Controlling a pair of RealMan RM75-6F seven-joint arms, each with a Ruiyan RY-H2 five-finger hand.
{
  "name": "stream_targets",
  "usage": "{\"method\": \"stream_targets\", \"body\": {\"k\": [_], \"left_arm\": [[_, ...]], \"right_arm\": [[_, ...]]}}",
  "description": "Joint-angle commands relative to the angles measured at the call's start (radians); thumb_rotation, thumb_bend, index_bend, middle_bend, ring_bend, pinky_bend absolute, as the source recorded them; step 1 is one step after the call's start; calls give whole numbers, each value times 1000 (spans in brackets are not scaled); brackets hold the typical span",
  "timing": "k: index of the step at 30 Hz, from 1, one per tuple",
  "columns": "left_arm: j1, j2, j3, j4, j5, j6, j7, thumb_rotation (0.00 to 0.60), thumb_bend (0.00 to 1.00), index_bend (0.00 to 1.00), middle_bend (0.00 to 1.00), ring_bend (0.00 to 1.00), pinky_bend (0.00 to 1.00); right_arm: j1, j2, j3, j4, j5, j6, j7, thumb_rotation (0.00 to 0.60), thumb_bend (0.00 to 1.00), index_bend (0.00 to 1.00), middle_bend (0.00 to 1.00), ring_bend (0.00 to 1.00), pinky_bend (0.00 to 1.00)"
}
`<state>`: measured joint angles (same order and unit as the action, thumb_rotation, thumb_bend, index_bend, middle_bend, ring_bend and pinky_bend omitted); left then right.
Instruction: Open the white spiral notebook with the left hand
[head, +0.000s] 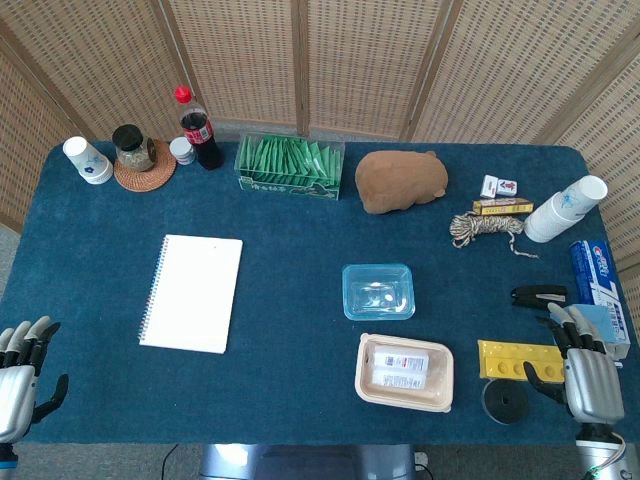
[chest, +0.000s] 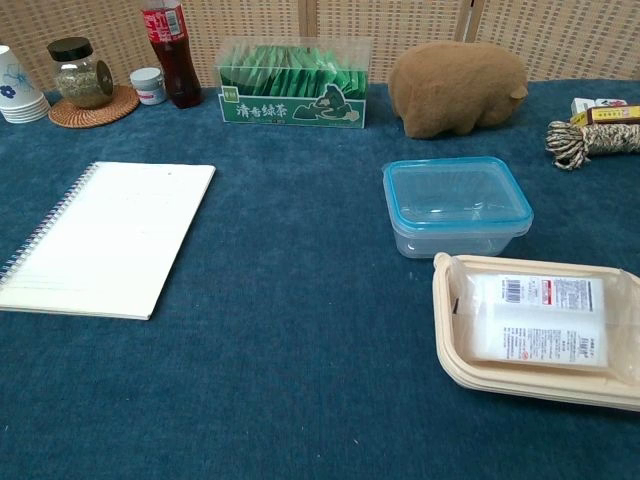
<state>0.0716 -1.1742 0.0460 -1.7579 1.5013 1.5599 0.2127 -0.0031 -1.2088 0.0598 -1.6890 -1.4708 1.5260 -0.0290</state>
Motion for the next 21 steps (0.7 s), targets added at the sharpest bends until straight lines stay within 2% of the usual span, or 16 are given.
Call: {"method": "stream_targets", "body": {"k": [1, 6, 10, 16, 21], "left_arm": [[-6, 4, 2, -3, -3, -15, 11, 600, 402, 205, 96, 0, 0], [-18, 11, 3, -10, 5, -32, 31, 600, 394, 213, 96, 0, 0], [-34, 13, 7, -18, 20, -56, 21, 600, 328, 213, 95, 0, 0], [-85, -8, 11, -27, 48, -134, 31, 600, 307, 212, 92, 0, 0], [-157, -42, -14, -44, 50, -223, 97, 600, 308, 211, 89, 0, 0]], "right_arm": [[-2, 1, -1, 0, 0, 1, 1, 600, 306, 223, 148, 42, 121], [-9, 2, -5, 4, -4, 11, 9, 600, 305, 223, 148, 42, 121], [-17, 3, -10, 4, -9, 22, 18, 600, 306, 223, 148, 42, 121], [-28, 6, -11, 1, -23, 44, 28, 600, 305, 223, 148, 42, 121], [-41, 11, -14, 6, -22, 59, 38, 600, 305, 223, 148, 42, 121]]}}
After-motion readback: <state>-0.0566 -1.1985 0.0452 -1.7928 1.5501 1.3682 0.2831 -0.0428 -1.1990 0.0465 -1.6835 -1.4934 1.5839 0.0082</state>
